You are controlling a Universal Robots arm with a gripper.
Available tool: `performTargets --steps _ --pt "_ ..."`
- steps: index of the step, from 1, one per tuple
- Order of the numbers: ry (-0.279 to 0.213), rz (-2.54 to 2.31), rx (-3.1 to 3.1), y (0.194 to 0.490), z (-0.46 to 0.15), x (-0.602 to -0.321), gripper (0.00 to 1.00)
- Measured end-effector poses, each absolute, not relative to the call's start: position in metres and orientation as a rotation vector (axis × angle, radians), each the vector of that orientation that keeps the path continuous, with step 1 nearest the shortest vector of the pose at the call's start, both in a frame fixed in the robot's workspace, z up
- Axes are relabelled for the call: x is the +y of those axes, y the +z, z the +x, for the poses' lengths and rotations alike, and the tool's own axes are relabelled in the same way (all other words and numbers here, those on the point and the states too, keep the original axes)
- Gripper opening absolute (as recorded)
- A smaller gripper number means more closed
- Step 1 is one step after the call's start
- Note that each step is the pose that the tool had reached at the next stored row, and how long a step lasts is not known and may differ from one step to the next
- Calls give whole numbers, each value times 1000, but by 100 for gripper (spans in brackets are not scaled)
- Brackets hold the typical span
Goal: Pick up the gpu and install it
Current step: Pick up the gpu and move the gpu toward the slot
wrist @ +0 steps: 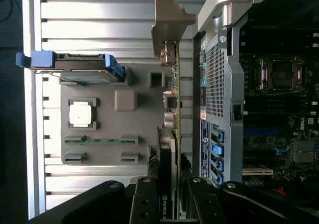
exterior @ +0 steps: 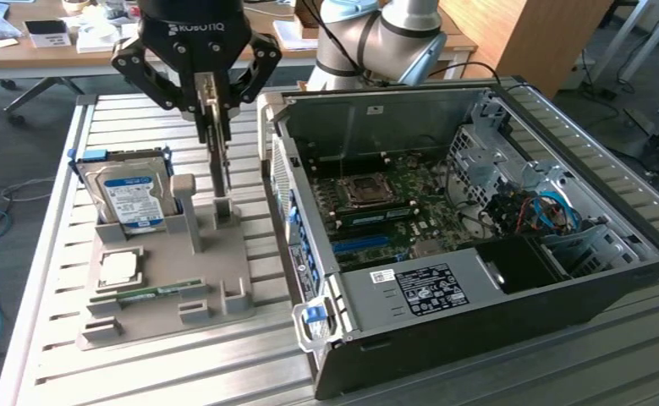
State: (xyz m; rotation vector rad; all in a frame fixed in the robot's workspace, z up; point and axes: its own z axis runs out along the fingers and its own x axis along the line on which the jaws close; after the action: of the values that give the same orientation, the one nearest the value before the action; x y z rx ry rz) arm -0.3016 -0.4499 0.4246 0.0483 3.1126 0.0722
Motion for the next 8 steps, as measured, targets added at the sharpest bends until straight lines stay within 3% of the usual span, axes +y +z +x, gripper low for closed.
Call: performTargets --steps 8 --pt "72 48 3113 425 -283 -450 27"
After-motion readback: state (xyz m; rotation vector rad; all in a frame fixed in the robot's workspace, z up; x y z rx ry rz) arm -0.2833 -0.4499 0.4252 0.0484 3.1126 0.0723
